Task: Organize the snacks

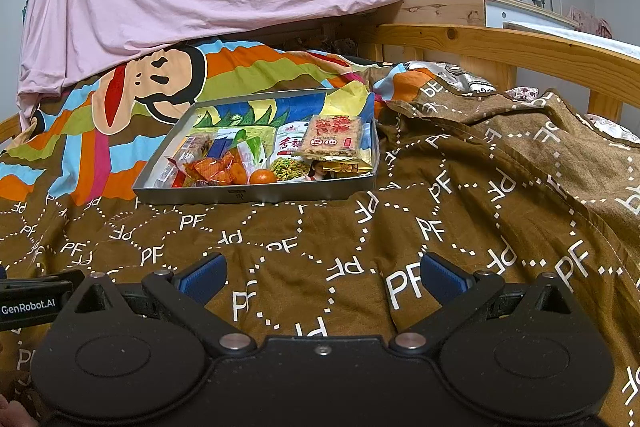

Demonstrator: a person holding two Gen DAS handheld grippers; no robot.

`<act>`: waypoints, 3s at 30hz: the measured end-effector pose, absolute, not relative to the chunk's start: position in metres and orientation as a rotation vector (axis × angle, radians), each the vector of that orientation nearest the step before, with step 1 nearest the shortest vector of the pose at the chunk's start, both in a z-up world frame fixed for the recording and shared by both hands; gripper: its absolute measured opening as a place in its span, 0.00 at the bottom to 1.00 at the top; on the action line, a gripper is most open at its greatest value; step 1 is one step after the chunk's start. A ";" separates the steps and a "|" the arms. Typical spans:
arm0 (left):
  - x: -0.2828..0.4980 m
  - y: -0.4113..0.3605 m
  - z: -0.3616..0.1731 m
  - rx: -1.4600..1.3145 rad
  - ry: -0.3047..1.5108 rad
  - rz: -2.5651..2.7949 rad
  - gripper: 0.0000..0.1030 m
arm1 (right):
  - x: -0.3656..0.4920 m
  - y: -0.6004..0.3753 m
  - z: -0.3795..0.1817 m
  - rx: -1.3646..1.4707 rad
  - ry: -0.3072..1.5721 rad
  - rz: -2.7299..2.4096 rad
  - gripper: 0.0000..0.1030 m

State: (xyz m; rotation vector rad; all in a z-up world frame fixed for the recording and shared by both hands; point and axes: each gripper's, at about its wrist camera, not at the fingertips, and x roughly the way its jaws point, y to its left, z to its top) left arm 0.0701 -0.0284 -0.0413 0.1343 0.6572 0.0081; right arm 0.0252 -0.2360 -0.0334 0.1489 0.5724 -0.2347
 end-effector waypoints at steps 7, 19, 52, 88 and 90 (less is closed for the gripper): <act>0.070 -0.029 -0.041 0.134 0.658 0.009 1.00 | 0.025 -0.236 -0.034 0.149 0.572 -0.235 0.99; 0.070 -0.029 -0.042 0.135 0.658 0.009 1.00 | 0.025 -0.236 -0.034 0.148 0.574 -0.234 0.99; 0.070 -0.029 -0.041 0.134 0.654 0.007 1.00 | 0.026 -0.235 -0.034 0.148 0.577 -0.232 0.99; 0.071 -0.029 -0.042 0.142 0.671 0.013 1.00 | 0.026 -0.233 -0.036 0.136 0.586 -0.221 0.99; 0.071 -0.029 -0.042 0.142 0.672 0.013 1.00 | 0.026 -0.232 -0.037 0.134 0.588 -0.218 0.99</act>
